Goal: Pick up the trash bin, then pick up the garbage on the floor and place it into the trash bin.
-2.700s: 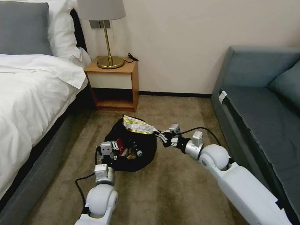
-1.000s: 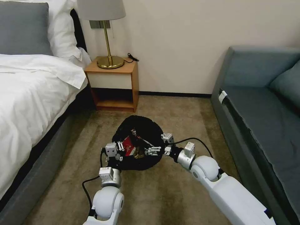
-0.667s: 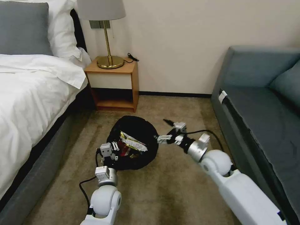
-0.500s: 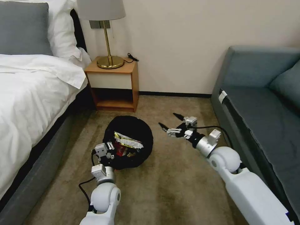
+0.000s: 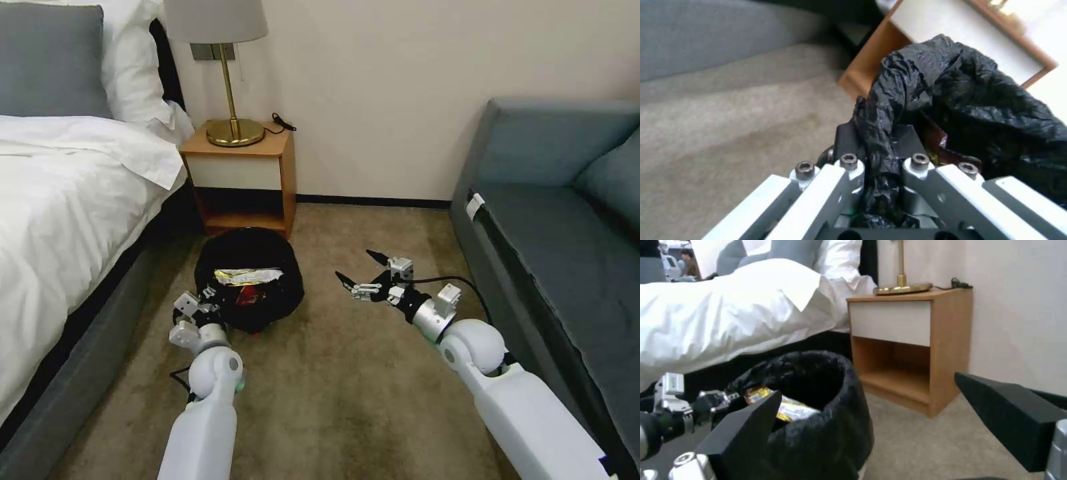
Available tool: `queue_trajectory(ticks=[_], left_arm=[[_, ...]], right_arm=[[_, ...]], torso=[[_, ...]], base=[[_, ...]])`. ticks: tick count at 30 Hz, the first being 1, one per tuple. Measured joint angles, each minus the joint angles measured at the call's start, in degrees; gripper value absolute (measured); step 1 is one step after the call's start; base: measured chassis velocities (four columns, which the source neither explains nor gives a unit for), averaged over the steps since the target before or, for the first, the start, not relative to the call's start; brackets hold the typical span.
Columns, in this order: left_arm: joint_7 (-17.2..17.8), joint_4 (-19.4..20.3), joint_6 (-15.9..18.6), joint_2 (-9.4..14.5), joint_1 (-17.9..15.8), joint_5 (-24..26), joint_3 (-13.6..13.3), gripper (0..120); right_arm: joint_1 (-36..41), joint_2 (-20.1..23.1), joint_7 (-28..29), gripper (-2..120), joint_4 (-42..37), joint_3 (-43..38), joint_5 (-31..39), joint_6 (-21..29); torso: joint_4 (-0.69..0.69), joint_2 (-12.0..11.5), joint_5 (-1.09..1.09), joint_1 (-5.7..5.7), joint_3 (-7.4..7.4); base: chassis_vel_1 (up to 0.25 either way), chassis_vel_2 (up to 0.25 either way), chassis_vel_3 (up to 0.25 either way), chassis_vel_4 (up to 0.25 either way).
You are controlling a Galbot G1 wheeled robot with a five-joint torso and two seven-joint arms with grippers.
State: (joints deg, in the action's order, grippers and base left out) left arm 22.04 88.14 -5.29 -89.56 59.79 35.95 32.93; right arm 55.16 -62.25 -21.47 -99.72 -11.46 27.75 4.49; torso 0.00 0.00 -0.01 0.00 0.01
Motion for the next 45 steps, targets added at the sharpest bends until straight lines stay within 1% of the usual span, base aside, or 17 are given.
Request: queue_trajectory(ticks=[5,8,15,20,25,26,28,29,30,32,33,34,35,37,39,42,45], left_arm=[[1.0,-0.8,3.8,0.3,-1.0,0.0,-1.2,4],[0.5,-0.5,4.5,0.6,-1.2,0.2,-2.1,7],[-0.8,2.8,6.7,1.8,-1.1,-0.2,-4.2,35],[-0.8,4.8,7.5,2.8,0.3,-2.3,-4.3,51],[-0.9,10.4,8.6,5.2,3.6,-6.3,-3.7,70],[-0.9,11.8,8.9,5.7,4.5,-8.0,-3.3,74],[-0.4,15.2,9.6,6.7,6.8,-15.4,-2.2,83],[-0.4,15.2,9.6,6.7,6.8,-15.4,-2.2,83],[0.0,17.2,9.9,7.1,8.4,-20.1,-1.7,88],[0.3,20.1,10.7,7.7,10.9,-24.8,-1.2,95],[0.4,22.8,11.4,8.4,13.8,-28.1,-1.0,98],[0.4,23.8,11.4,8.7,15.1,-29.6,-0.9,99],[0.4,23.8,11.4,8.7,15.1,-29.6,-0.9,99],[-0.4,26.3,9.3,9.2,19.0,-35.2,-0.3,100],[-0.7,26.9,8.5,9.3,20.1,-36.4,-0.3,100],[-2.7,30.2,4.4,9.2,24.9,-40.0,-0.6,100],[-3.5,31.9,2.3,8.9,26.9,-42.3,-0.8,100]], right_arm=[[-0.5,-0.4,-0.3,100,0.6,0.6,-0.3,0.1],[-0.5,-0.4,-0.6,100,0.6,0.6,-0.3,0.1],[0.5,-0.5,-0.6,100,-0.1,-0.8,-0.6,1.0],[1.6,-0.5,0.2,100,-0.7,-2.4,-1.0,1.3],[4.5,-0.7,2.9,100,-3.0,-5.4,-1.1,1.7],[5.2,-0.9,3.8,100,-3.6,-6.1,-1.0,1.7],[6.6,-1.3,6.1,100,-4.6,-7.6,-0.9,1.9],[6.6,-1.3,6.1,100,-4.6,-7.6,-0.9,1.9],[7.5,-1.8,8.1,100,-5.1,-8.3,-0.7,1.9],[8.6,-2.5,12.3,100,-5.8,-9.0,-0.7,2.0],[9.9,-3.2,19.4,100,-6.7,-9.3,-0.8,2.6],[10.6,-3.6,22.6,100,-7.2,-9.5,-0.8,3.3],[10.6,-3.6,22.6,100,-7.2,-9.5,-0.8,3.3],[13.2,-4.8,29.0,100,-8.5,-10.8,-0.9,5.5],[14.2,-5.2,30.1,100,-8.9,-11.3,-1.1,5.7],[18.3,-7.0,33.4,100,-10.5,-13.4,-3.0,6.1],[19.6,-8.4,35.5,100,-10.9,-14.8,-3.8,6.4]], torso=[[0.0,0.0,0.0,0.0,0.0],[0.01,0.0,0.0,0.0,0.0],[0.0,0.0,0.02,0.0,-0.01],[0.01,0.0,0.01,0.0,-0.01],[0.01,0.0,0.01,0.0,-0.01],[0.01,0.0,0.01,0.0,-0.01],[0.01,0.0,0.0,0.0,-0.01],[0.01,0.0,0.0,0.0,-0.01],[0.0,0.0,0.01,0.0,-0.02],[0.0,0.0,0.01,0.0,-0.01],[-0.01,0.0,0.02,0.0,-0.02],[-0.01,0.0,0.02,0.0,-0.02],[-0.01,0.0,0.02,0.0,-0.02],[0.0,0.0,0.01,0.0,-0.02],[0.0,0.0,0.02,0.0,-0.02],[0.01,0.0,0.01,0.0,-0.02],[0.0,0.0,0.01,0.0,-0.02]], base=[[0.0,0.0,0.0,0.0],[0.0,0.0,0.0,0.0],[0.0,0.0,0.0,0.0],[0.0,0.0,0.0,0.0],[0.0,0.0,0.0,0.0],[0.0,0.0,0.0,0.0],[0.0,0.0,0.0,0.0],[0.0,0.0,0.0,0.0],[0.0,0.0,0.0,0.0],[0.0,0.0,0.0,0.0],[0.0,0.0,0.0,0.0],[0.0,0.0,0.0,0.0],[0.0,0.0,0.0,0.0],[0.0,0.0,0.0,0.0],[0.0,0.0,0.0,0.0],[0.0,0.0,0.0,0.0],[0.0,0.0,0.0,0.0]])
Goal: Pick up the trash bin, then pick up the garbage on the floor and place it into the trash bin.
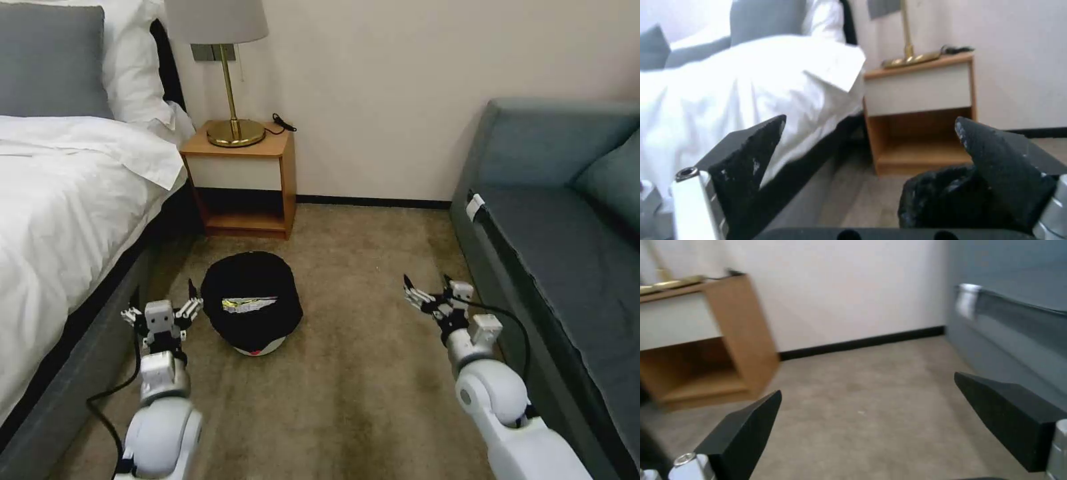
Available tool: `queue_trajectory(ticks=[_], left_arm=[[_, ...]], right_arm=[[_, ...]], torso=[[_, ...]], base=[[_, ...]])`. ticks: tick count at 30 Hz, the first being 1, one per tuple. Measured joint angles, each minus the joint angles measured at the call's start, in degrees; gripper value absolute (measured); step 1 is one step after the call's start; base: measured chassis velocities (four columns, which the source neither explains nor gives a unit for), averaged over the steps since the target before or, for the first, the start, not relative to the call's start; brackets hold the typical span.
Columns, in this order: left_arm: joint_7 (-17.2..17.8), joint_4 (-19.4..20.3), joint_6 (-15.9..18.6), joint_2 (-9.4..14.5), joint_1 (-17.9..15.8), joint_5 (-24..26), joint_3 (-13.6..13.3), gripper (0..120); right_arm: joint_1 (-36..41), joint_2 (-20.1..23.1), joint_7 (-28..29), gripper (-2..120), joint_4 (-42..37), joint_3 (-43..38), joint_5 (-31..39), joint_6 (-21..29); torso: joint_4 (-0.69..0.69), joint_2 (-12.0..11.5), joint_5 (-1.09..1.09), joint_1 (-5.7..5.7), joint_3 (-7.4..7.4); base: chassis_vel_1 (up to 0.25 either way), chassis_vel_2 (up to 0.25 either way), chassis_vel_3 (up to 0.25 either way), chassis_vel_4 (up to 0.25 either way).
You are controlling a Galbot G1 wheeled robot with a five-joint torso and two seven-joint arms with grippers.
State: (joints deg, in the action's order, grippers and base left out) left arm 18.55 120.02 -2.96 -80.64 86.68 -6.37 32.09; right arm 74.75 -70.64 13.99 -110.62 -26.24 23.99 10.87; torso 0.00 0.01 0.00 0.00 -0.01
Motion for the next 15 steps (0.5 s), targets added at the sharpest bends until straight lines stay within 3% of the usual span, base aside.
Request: queue_trajectory(ticks=[8,15], left_arm=[[-0.5,3.9,-2.8,-0.2,4.6,-3.9,0.0,100],[-0.5,4.0,-2.9,-0.2,4.7,-4.0,0.1,100]], right_arm=[[5.2,-3.2,1.4,100,-4.2,-4.0,0.9,0.4],[5.9,-3.5,0.8,100,-4.9,-4.4,1.0,0.0]], torso=[[0.01,0.0,0.0,0.0,0.0],[0.0,0.0,0.0,0.0,0.01]], base=[[0.0,0.0,0.0,0.0],[0.0,0.0,0.0,0.0]])
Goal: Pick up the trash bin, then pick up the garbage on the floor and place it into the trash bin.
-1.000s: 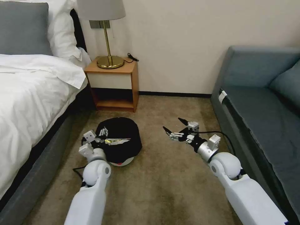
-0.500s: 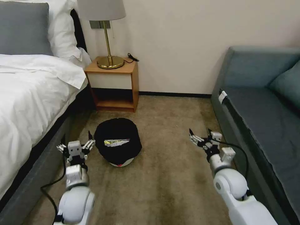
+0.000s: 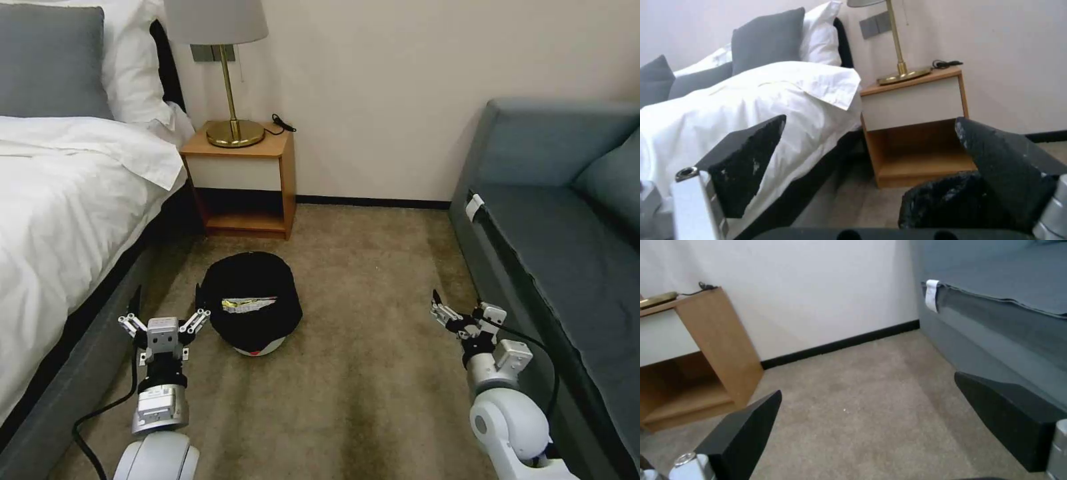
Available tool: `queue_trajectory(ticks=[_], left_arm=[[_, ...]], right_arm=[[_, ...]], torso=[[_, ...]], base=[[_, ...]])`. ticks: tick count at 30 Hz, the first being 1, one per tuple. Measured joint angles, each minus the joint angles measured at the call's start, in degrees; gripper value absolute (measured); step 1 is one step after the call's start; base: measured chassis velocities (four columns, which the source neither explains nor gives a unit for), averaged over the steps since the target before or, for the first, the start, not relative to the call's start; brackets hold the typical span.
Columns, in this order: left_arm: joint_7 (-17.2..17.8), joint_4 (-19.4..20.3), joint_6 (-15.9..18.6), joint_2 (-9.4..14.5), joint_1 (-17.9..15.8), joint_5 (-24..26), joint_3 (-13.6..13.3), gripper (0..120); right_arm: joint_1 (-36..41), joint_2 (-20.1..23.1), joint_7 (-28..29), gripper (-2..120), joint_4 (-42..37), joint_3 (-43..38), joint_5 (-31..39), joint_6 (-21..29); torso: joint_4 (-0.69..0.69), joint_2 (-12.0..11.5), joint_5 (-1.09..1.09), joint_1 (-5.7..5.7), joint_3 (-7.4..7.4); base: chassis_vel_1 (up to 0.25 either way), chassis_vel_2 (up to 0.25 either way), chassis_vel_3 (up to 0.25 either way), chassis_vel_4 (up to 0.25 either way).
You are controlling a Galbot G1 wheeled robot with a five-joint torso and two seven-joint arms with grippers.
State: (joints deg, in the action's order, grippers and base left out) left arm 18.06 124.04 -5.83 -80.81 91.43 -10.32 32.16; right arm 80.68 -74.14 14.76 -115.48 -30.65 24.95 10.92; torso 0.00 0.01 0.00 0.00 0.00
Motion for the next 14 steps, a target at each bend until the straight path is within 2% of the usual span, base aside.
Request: queue_trajectory(ticks=[14], left_arm=[[0.0,-0.2,0.1,0.0,-0.3,0.4,0.0,100]], right_arm=[[-0.2,0.1,-0.4,100,0.0,0.1,0.1,-0.1]], torso=[[0.0,0.0,0.0,0.0,0.0]], base=[[0.0,0.0,0.0,0.0]])
